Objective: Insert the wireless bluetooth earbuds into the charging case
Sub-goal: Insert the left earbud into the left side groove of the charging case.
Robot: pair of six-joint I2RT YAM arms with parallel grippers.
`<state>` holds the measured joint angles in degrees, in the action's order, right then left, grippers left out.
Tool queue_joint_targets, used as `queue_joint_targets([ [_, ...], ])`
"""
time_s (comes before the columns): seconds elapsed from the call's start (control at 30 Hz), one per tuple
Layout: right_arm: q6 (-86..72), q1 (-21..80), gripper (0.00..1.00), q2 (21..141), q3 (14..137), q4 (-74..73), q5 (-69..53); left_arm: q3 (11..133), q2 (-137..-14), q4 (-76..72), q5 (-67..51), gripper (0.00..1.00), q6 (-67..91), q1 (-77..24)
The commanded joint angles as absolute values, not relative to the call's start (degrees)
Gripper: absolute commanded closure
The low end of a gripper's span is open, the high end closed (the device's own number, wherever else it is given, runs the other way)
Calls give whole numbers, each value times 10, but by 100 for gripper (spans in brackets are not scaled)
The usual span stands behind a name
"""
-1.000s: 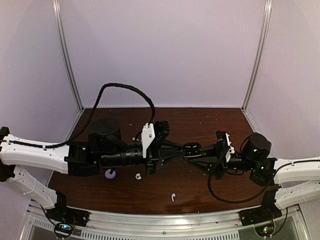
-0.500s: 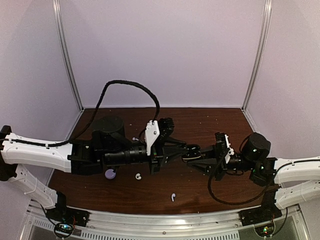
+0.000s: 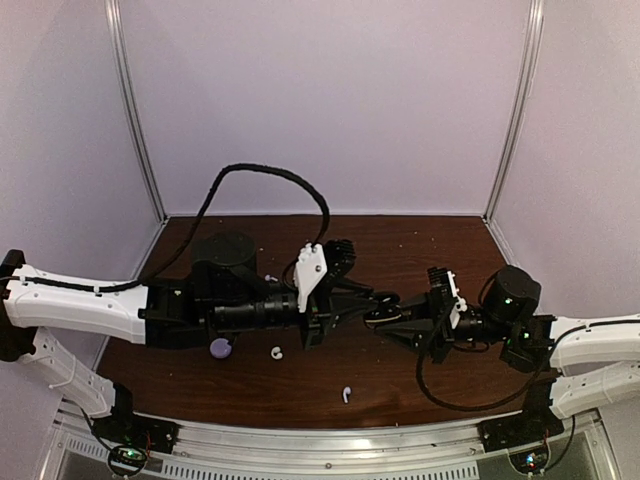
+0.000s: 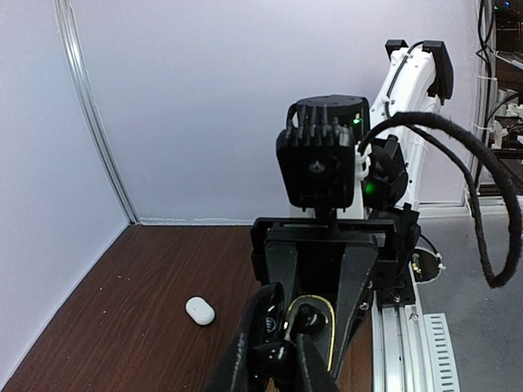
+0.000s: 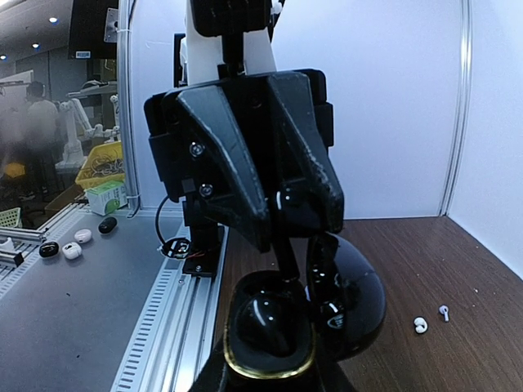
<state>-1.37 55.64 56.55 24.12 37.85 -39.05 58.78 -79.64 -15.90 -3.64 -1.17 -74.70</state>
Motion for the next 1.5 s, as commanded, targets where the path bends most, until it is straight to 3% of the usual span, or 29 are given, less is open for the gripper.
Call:
queue_joint_targets([
  [0.0, -7, 561, 100, 548, 250, 406, -401, 598, -800, -131, -40, 93, -9, -747],
  [0.43, -17, 561, 100, 540, 241, 423, -381, 593, -799, -122, -99, 94, -19, -748],
  [1.47, -55, 559, 100, 561, 238, 442, -366, 601, -780, -91, -97, 95, -87, -750],
])
